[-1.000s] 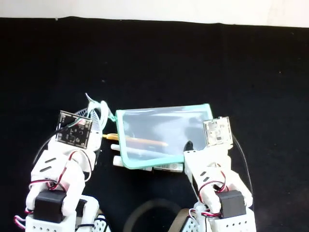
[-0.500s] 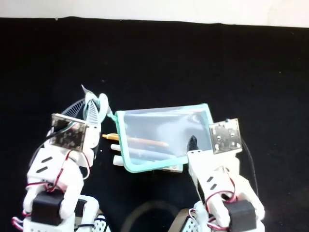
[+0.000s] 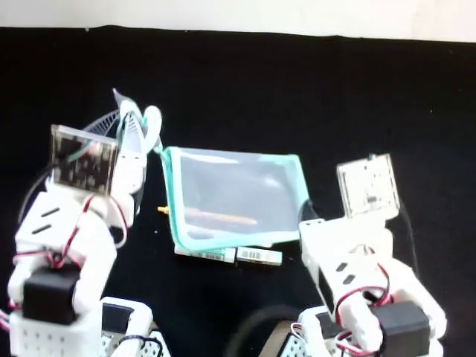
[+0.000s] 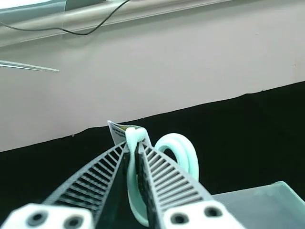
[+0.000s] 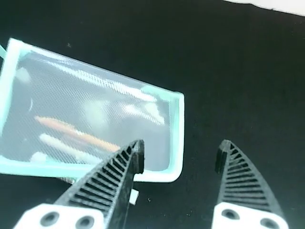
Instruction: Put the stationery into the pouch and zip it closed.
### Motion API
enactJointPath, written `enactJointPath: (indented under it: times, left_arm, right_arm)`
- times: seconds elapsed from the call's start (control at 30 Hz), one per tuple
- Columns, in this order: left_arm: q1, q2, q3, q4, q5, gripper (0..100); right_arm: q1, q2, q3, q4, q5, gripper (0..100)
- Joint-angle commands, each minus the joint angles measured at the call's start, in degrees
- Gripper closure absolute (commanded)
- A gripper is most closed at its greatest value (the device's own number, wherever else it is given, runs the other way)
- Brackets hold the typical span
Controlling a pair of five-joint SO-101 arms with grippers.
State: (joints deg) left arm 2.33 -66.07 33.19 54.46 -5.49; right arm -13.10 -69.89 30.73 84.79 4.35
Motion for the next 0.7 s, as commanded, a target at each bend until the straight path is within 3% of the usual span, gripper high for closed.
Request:
enactJointPath:
  times: [0.0,0.43,0.67]
  left_arm:
    - [0.8,5.5,-5.8,0.4,-0.5,99]
    - [8.1,21.9,-20.8,0.3,-0.5,99]
    - [11.2,30.5,-32.0,1.7,-0.5,99]
  right_arm:
    - [-0.5,5.9,-6.7,0.1,0.5,75.0]
    - [-0.7,21.0,-22.2,-0.2,0.5,75.0]
    - [-6.9,25.2,-25.5,-5.1,-1.0,75.0]
